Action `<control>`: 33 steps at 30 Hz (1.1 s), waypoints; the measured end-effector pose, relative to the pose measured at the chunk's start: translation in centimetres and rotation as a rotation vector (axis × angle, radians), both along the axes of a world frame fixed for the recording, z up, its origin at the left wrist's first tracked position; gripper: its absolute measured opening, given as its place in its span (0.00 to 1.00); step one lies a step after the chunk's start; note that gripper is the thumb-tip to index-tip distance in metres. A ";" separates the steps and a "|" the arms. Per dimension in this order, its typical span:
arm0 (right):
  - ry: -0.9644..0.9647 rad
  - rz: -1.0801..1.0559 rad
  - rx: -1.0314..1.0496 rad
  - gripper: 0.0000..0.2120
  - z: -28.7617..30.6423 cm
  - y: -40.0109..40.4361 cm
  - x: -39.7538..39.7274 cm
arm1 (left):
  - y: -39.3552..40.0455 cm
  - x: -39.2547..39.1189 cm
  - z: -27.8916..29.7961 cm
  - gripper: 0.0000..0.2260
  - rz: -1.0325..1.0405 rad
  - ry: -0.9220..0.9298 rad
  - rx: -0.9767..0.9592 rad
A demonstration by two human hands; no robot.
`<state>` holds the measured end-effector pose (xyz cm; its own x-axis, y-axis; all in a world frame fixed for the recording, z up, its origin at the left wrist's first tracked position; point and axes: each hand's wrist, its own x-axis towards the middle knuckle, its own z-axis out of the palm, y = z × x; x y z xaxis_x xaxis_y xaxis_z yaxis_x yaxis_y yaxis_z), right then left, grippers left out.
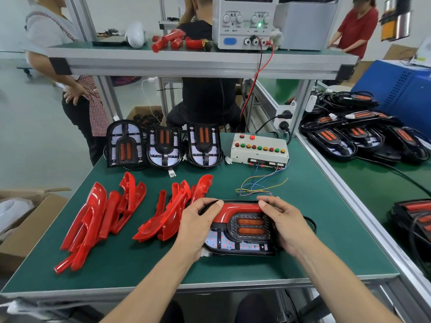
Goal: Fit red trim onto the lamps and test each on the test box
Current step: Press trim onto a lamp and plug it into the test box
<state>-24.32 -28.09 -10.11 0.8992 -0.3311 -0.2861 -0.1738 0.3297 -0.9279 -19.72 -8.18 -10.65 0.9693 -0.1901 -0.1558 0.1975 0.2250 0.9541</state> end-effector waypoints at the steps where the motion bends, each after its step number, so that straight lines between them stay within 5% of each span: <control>1: 0.002 -0.003 0.011 0.04 0.0 0.0 0.1 | 0.1 0.0 0.0 0.02 -0.016 -0.005 -0.010; 17: -0.009 0.014 -0.007 0.03 0.2 -0.2 0.2 | 0.6 0.8 -0.1 0.06 -0.091 -0.063 0.035; 29: -0.038 0.019 -0.282 0.07 -0.3 -0.6 0.0 | 0.7 0.6 -0.1 0.08 -0.077 -0.128 0.149; 33: -0.027 0.018 -0.282 0.07 -0.4 -0.6 0.3 | 1.1 0.4 0.2 0.10 -0.129 -0.006 0.117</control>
